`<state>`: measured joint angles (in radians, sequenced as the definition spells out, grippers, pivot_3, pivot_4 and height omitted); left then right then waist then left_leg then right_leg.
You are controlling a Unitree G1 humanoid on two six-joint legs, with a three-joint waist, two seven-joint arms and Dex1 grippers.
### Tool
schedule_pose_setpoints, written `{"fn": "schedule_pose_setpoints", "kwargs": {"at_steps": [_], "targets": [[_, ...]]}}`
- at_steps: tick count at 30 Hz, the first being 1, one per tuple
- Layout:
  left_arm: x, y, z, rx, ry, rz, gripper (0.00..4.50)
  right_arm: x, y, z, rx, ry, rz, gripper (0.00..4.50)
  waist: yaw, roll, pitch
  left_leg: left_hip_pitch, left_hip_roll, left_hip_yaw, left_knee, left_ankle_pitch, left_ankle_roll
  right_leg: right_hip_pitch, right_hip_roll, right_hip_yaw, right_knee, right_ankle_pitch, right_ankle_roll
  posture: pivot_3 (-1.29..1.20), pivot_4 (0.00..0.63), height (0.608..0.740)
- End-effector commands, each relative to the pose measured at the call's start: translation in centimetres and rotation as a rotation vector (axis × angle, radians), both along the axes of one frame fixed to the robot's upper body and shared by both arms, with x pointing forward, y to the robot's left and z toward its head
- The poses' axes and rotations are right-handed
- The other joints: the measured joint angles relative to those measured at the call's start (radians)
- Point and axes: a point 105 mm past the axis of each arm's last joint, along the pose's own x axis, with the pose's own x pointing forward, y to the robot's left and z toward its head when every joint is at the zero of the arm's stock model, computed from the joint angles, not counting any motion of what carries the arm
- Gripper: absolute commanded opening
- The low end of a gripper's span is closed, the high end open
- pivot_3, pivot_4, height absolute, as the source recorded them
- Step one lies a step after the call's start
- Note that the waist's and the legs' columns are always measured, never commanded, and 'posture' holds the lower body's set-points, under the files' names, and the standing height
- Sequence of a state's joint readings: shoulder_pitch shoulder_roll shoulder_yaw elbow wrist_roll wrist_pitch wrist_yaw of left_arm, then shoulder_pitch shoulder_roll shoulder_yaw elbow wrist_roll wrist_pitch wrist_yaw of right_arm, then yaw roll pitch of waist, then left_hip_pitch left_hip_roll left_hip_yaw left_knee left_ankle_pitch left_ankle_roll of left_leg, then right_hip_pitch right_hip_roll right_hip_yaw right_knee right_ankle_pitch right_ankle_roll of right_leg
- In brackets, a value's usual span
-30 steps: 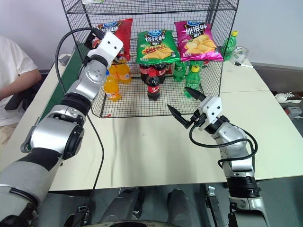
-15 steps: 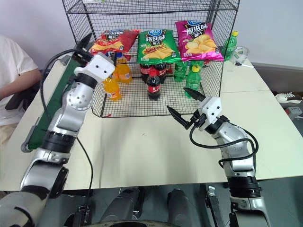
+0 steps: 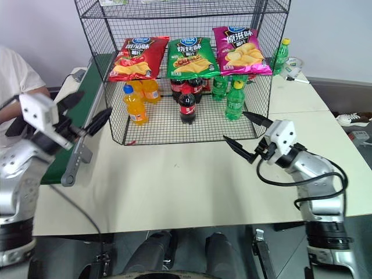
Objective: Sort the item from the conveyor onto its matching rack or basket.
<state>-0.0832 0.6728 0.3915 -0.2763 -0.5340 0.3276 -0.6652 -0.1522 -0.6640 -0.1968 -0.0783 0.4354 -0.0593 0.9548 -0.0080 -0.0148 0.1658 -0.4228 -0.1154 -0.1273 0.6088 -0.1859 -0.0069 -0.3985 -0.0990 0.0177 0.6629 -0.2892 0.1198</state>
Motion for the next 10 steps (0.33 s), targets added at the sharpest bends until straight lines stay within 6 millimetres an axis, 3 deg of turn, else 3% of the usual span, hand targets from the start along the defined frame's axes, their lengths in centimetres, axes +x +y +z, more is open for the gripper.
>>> {"fn": "schedule_pose_setpoints", "kwargs": {"at_steps": [1,5,8,10], "targets": [[-1.7,3.3,-1.4,0.072,0.053,0.027,4.47,-1.4,-2.3,0.5,-0.043,0.026,-0.003,4.50,0.004,0.000,0.000,0.000,0.000,0.000,0.000,-0.001,0.000,0.001,0.000,0.000,-0.001,0.000,0.000,0.00,0.150,0.740],[-2.5,6.6,-2.0,0.162,0.049,0.088,4.47,-1.7,-5.4,-0.3,-0.115,0.067,-0.072,4.50,0.013,0.000,0.000,0.001,0.001,0.000,0.000,-0.001,0.000,0.002,-0.001,0.000,-0.004,-0.002,-0.004,0.00,0.150,0.740],[-2.3,7.3,-1.3,0.196,0.021,0.107,4.47,-1.7,-6.4,-0.4,-0.142,0.073,-0.085,4.50,0.022,0.000,0.000,0.001,0.001,0.001,0.000,-0.002,0.000,0.003,-0.002,-0.001,-0.005,-0.003,-0.006,0.00,0.150,0.740],[-2.4,7.8,-1.9,0.237,0.030,0.104,4.47,-1.8,-6.4,-0.5,-0.136,0.084,-0.081,4.50,0.022,0.000,0.000,0.001,0.001,0.001,0.000,-0.002,0.001,0.003,-0.002,-0.001,-0.006,-0.003,-0.006,0.00,0.150,0.740]]}}
